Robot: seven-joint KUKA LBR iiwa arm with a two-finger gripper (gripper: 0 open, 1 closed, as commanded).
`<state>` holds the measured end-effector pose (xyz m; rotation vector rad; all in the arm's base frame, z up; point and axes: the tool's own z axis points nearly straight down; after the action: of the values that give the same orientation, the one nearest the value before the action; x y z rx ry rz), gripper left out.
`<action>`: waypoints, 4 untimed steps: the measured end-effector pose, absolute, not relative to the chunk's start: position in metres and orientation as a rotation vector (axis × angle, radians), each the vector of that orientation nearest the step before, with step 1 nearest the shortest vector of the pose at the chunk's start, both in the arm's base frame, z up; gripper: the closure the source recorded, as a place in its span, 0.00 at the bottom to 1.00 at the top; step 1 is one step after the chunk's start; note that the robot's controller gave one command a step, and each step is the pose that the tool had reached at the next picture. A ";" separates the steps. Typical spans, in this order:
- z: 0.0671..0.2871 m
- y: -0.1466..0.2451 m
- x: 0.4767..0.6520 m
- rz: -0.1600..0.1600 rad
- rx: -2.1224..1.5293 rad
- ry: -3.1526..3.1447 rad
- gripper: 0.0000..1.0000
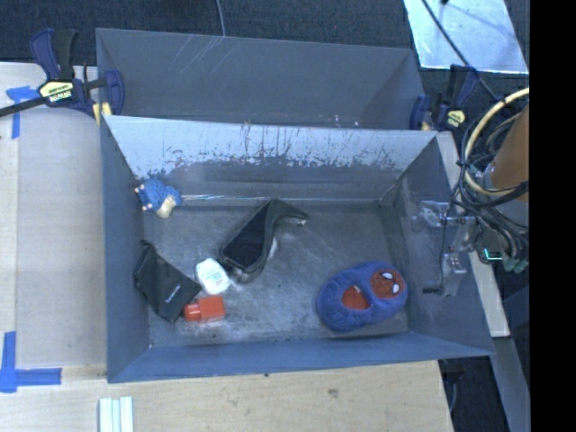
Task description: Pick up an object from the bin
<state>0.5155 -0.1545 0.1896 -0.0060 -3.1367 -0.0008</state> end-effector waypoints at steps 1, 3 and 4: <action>0.142 -0.070 0.487 -0.006 0.248 -3.129 0.00; 0.073 -0.094 0.550 0.002 1.031 -2.981 1.00; 0.189 -0.112 0.529 0.009 0.979 -2.995 1.00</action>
Offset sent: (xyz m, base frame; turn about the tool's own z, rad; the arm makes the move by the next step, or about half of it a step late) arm -0.0282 0.0805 -0.0459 -0.1559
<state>0.5294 -0.1125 0.1889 0.9794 -2.9955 0.0091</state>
